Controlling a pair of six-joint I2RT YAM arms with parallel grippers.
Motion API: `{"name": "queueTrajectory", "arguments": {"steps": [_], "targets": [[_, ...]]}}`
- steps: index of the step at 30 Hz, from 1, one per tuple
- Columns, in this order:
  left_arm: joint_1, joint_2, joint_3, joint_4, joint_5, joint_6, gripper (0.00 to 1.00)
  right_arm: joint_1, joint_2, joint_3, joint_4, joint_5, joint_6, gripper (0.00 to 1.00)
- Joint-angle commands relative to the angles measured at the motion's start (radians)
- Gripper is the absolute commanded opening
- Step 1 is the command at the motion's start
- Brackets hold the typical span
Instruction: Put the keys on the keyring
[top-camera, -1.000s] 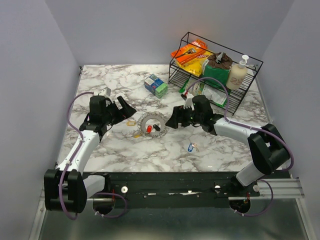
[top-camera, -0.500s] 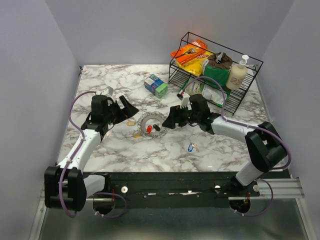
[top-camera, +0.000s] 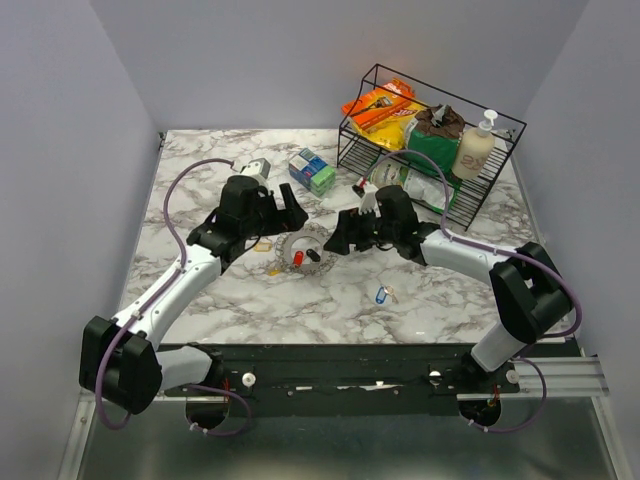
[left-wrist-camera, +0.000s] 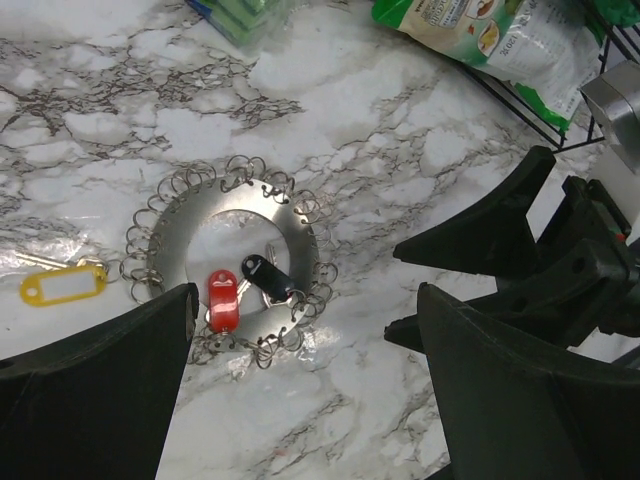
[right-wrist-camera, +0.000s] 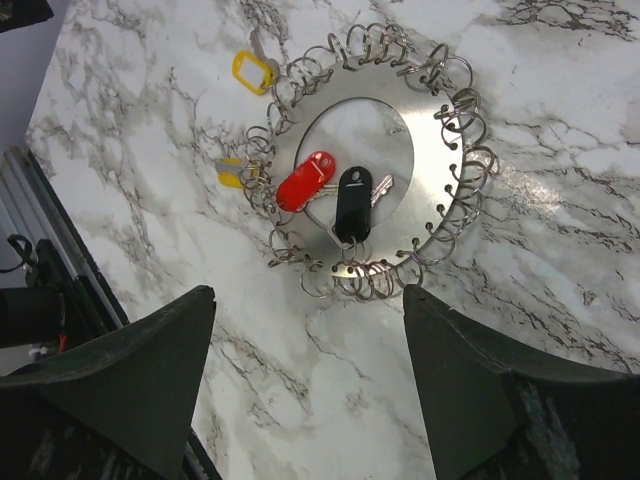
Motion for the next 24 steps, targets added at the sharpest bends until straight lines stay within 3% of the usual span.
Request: {"name": "queueTrajectory", "arguments": {"steps": [1,24], "targets": [[-0.058,0.023,0.048,-0.098,-0.182,0.048,0.99,0.005,0.014,-0.017,-0.021,0.035,-0.010,0.83],[-0.069,0.028,0.032,-0.027,-0.057,0.032,0.99,0.005,0.130,-0.069,0.051,-0.070,-0.021,0.61]]}}
